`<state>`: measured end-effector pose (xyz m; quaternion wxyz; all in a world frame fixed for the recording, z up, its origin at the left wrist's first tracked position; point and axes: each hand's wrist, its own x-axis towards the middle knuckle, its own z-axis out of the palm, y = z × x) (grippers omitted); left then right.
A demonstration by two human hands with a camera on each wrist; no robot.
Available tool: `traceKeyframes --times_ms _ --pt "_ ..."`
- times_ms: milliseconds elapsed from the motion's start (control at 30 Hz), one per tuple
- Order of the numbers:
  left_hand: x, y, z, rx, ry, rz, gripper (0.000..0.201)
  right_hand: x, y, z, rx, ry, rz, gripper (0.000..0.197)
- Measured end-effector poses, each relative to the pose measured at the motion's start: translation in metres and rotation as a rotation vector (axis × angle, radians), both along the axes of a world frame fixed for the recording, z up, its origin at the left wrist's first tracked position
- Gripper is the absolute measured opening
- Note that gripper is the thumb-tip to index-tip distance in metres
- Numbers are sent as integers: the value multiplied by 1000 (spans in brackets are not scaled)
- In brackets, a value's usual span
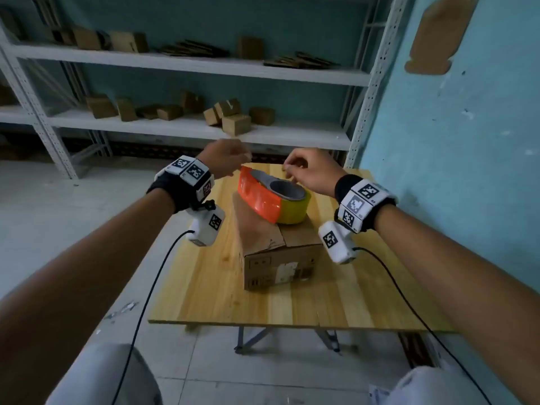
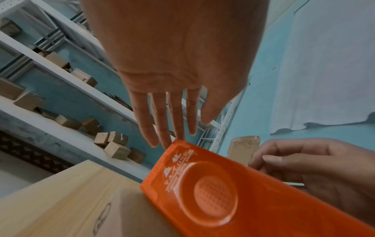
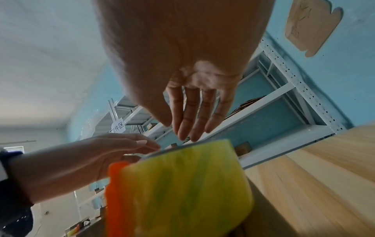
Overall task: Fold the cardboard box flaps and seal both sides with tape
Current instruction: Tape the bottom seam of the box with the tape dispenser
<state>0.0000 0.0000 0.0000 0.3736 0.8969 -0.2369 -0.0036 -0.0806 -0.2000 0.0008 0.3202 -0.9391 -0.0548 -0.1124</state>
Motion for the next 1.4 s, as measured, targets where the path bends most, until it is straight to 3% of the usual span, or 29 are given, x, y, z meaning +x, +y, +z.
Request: traceKeyframes --times_ms 300,700,1000,1200,1400 --pt "-25 12 -21 1 -22 56 34 -28 27 -27 -220 59 -28 48" --pt "-13 0 -42 -261 -28 23 35 -26 -3 -49 56 -51 -16 34" --pt "-7 0 -63 -320 -39 -37 31 -19 -19 -46 55 -56 16 28" --pt "-18 -7 -57 -469 203 -76 28 -29 -37 -40 237 -51 -21 20" --pt "-24 -7 -54 -392 181 -150 29 -33 -40 -29 429 -94 -103 42"
